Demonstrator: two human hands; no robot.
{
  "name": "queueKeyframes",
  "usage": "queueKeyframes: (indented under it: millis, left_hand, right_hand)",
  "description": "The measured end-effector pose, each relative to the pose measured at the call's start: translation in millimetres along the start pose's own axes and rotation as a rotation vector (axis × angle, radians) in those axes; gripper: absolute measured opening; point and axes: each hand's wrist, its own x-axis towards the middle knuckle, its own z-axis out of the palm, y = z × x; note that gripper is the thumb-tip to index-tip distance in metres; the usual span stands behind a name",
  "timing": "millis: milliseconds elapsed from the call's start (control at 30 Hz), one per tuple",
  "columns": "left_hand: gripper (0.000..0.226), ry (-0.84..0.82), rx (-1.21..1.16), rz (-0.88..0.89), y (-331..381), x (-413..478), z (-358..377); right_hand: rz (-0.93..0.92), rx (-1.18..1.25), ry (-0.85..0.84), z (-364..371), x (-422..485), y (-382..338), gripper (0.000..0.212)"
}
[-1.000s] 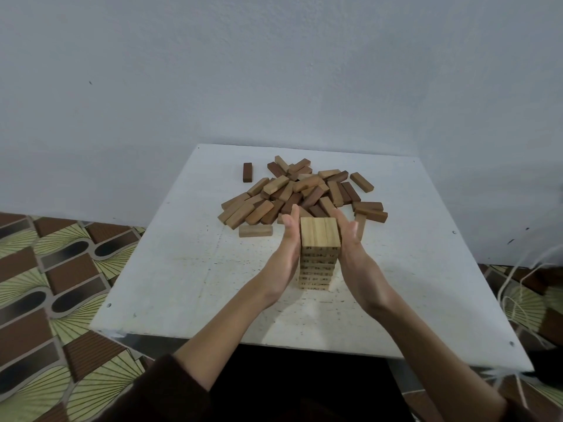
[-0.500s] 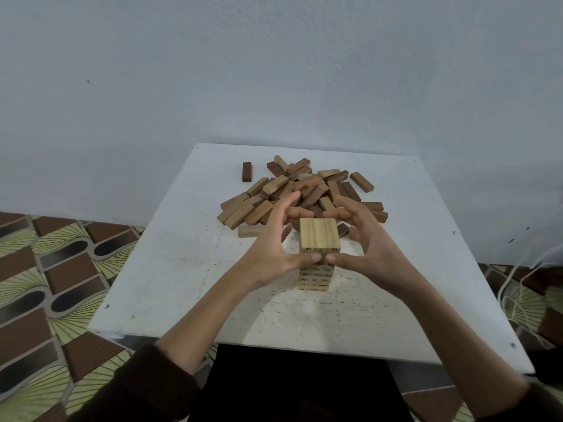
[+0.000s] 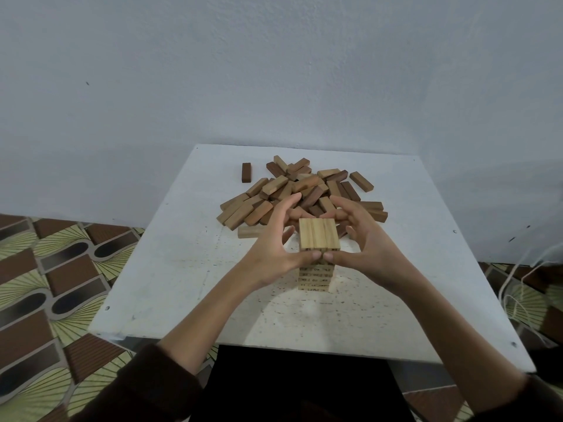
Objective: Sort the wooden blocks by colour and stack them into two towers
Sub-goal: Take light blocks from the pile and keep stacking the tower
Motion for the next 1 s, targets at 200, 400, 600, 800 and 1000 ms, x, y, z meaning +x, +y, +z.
queueKeyframes:
  millis: [200, 400, 600, 800, 1000]
  left_hand:
    - [0.094, -0.004, 0.005, 0.005, -1, 1, 0]
    - [0.098, -0.011, -0.002, -0.007, 2, -1, 1]
    - [0.115, -0.034, -0.21, -0.12, 13, -9, 5]
    - [0.102, -0.041, -0.362, -0.221, 11, -15, 20]
    - [0.105, -0.083, -0.396, -0.202, 16, -15, 27]
  right_hand:
    - [-0.002, 0.003, -0.019, 0, 3, 1, 0.082]
    - [0.017, 0.021, -0.039, -1, 3, -2, 0.087]
    - [0.076, 0.173, -0.019, 6, -4, -5, 0.084]
    - [0.141, 0.339, 0.105, 35, -10, -1, 0.082]
    - [0.169, 0.395, 0.115, 44, -9, -1, 0.09]
